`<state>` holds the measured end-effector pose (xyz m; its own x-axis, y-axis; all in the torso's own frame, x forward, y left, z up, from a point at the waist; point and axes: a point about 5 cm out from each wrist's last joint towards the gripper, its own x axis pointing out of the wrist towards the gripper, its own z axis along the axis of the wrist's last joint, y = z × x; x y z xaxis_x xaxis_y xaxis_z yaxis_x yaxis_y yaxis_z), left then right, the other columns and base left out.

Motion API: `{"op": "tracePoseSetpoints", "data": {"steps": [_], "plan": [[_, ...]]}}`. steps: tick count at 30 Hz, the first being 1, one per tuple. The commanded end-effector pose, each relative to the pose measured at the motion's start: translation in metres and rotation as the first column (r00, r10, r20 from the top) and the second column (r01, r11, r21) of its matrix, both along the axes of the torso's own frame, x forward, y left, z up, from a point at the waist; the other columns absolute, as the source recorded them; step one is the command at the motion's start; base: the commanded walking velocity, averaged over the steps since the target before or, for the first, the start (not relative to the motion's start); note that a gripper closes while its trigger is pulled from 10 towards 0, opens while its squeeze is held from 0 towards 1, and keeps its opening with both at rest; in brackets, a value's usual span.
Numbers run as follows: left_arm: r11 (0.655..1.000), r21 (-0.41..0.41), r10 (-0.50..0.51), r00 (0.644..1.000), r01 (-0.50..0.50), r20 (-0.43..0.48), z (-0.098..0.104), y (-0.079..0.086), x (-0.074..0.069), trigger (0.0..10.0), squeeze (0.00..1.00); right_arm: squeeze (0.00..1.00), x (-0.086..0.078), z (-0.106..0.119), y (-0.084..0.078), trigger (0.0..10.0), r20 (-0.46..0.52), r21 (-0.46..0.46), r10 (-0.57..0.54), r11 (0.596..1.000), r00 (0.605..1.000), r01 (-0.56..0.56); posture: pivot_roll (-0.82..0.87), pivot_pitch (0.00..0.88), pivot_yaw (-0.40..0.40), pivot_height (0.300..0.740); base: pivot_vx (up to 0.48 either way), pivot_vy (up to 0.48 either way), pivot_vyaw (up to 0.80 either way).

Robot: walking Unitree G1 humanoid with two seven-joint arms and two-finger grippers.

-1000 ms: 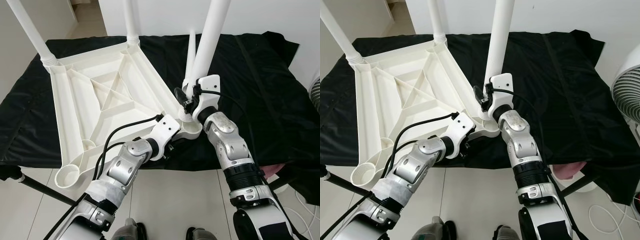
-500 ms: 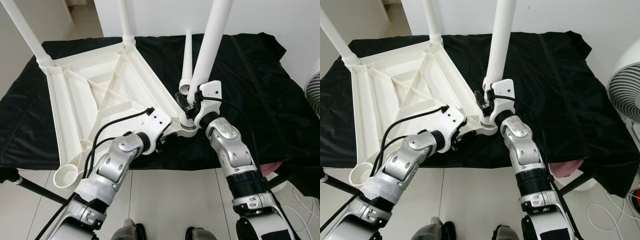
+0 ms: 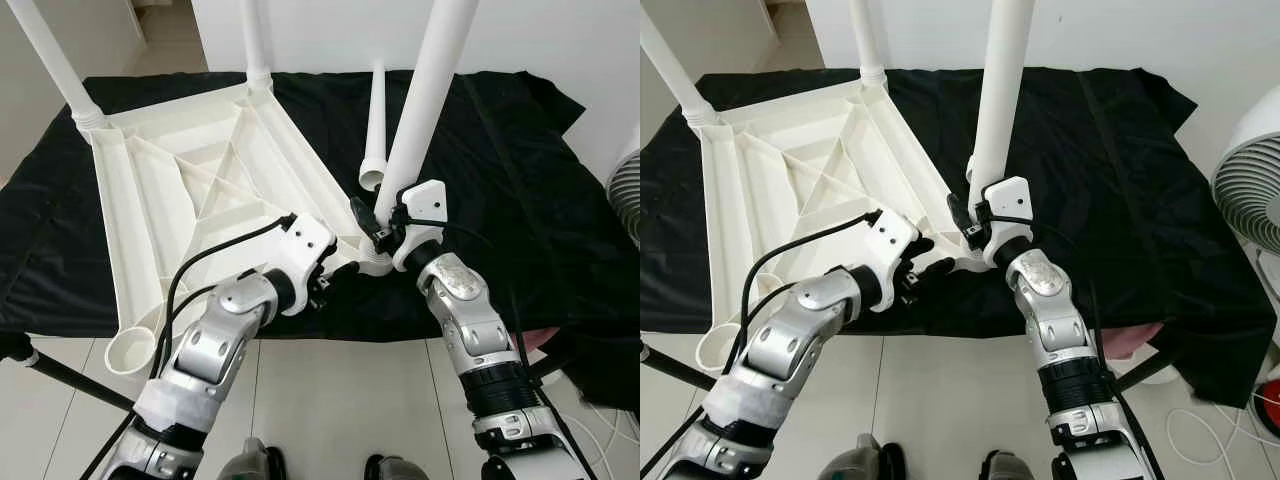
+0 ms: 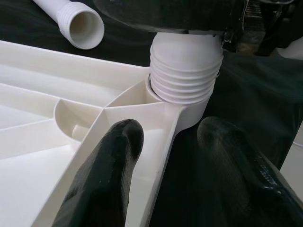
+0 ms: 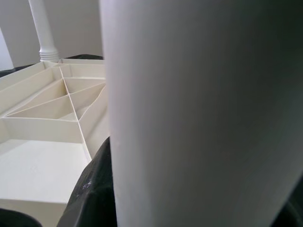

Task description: Building children table

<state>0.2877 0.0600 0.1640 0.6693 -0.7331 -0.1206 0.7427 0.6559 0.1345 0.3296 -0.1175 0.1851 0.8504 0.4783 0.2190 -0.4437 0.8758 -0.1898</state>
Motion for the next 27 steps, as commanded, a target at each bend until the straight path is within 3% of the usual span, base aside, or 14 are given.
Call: {"op": "tracePoseSetpoints", "data": {"steps": [1,12,22,27], "plan": [[0.997,0.006,-0.071,0.997,0.071,0.005,0.0,0.0,-0.009,10.0,0.0,0.0,0.001,-0.011,-0.007,10.0,-0.037,-0.014,-0.021,1.0,0.999,0.021,-0.03,0.11,0.049,0.74,0.0,0.0,0.0],[0.987,0.0,-0.162,0.987,0.162,-0.006,0.003,0.002,-0.026,10.0,0.0,0.0,0.006,-0.009,-0.011,10.0,-0.01,0.014,0.013,1.0,1.0,-0.013,-0.04,0.111,0.046,0.74,0.0,0.0,0.0],[0.987,-0.008,-0.16,0.987,0.16,-0.002,0.008,0.005,-0.031,10.0,0.0,0.0,0.005,-0.014,-0.008,10.0,0.003,-0.091,0.096,0.991,0.995,-0.095,-0.03,0.114,0.045,0.74,0.0,0.0,0.0],[0.988,-0.01,-0.152,0.988,0.152,-0.007,0.008,0.006,-0.031,10.0,0.0,0.0,0.007,-0.016,-0.009,10.0,-0.02,-0.1,0.107,0.989,0.994,-0.108,-0.03,0.114,0.045,0.74,0.0,0.0,0.0]]}}
